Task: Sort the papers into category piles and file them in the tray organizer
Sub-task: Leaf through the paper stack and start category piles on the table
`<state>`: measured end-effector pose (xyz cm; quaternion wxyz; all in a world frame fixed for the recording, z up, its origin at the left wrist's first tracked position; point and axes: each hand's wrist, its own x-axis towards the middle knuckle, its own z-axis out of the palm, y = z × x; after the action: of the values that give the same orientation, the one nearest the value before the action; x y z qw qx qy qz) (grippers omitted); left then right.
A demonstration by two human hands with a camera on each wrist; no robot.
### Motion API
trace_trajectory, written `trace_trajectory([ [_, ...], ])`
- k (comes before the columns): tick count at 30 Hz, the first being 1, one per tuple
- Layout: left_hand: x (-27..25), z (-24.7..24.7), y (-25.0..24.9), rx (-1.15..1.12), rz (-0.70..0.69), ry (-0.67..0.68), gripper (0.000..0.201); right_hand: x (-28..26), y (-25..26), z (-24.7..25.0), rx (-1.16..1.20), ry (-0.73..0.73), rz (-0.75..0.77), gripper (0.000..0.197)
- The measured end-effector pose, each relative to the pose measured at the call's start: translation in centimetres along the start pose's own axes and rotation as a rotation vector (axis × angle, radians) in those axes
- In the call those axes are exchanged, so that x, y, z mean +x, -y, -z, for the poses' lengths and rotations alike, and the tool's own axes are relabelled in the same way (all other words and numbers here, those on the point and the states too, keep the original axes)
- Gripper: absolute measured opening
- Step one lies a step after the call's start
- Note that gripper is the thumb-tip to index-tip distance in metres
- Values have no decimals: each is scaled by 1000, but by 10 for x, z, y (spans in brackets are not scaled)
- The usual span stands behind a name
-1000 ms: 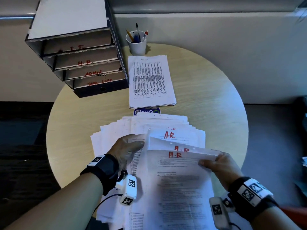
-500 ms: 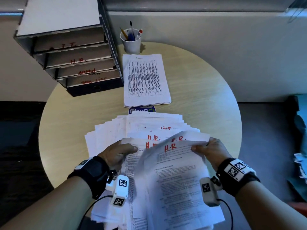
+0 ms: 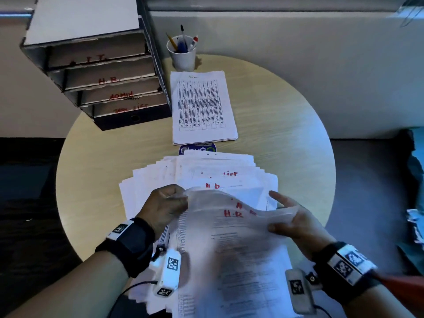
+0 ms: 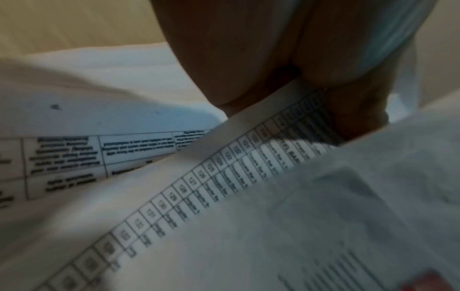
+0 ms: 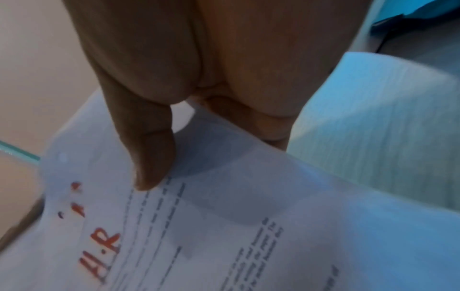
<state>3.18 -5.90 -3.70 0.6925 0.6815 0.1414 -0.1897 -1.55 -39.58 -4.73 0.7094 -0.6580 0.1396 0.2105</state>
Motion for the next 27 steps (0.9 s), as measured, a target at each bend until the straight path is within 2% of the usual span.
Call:
trace_trajectory([
  [1,-4,-3,-4,2,5,36,36,2,2,-5,22,16,-14,86],
  [3,-13,-8,-13,45,7,151,23,3,9,-14,34,60,-31,63],
  [5,-16,-4,-16,96,15,325,15,5,13,-18,-10,45,-46,40],
  [6,-15,-1,-16,86,32,388,16,5,13,-18,-34,31,-49,33],
  [7,-14,1,-16,30,73,409,21,4,11,-16,-55,22,-39,37],
  [8,-9,2,-16,-57,131,367,25,4,9,-13,-71,17,-28,47],
  [9,-2,2,-15,-118,172,251,29,2,8,-10,-70,7,-20,50],
  [10,9,5,-12,-101,154,98,29,0,6,-8,-67,-10,-6,49],
  [11,20,6,-11,40,100,-54,26,-4,6,-6,-67,-12,23,47],
  [12,31,7,-11,323,28,-142,25,-8,4,-3,-68,-17,51,49],
  [13,39,10,-11,715,-40,-125,37,-11,0,-1,-62,-26,72,56],
  [14,45,8,-9,1083,-68,-33,53,-14,-2,1,-61,-33,86,62],
  [15,49,6,-8,1331,-52,47,66,-16,-4,1,-61,-33,88,65],
  [16,52,3,-7,1466,-29,90,71,-18,-6,2,-62,-32,85,65],
  [18,56,-1,-6,1495,4,77,67,-20,-5,1,-71,-37,82,65],
  [19,56,-1,-5,1458,-23,54,59,-21,-4,0,-74,-38,77,64],
  [22,52,5,1,1378,-210,34,33,-23,-2,-2,-92,-47,61,67],
  [24,46,10,5,1346,-376,19,29,-22,-2,-2,-94,-49,56,62],
  [27,41,18,11,1379,-503,-27,37,-22,-1,-3,-76,-43,48,37],
])
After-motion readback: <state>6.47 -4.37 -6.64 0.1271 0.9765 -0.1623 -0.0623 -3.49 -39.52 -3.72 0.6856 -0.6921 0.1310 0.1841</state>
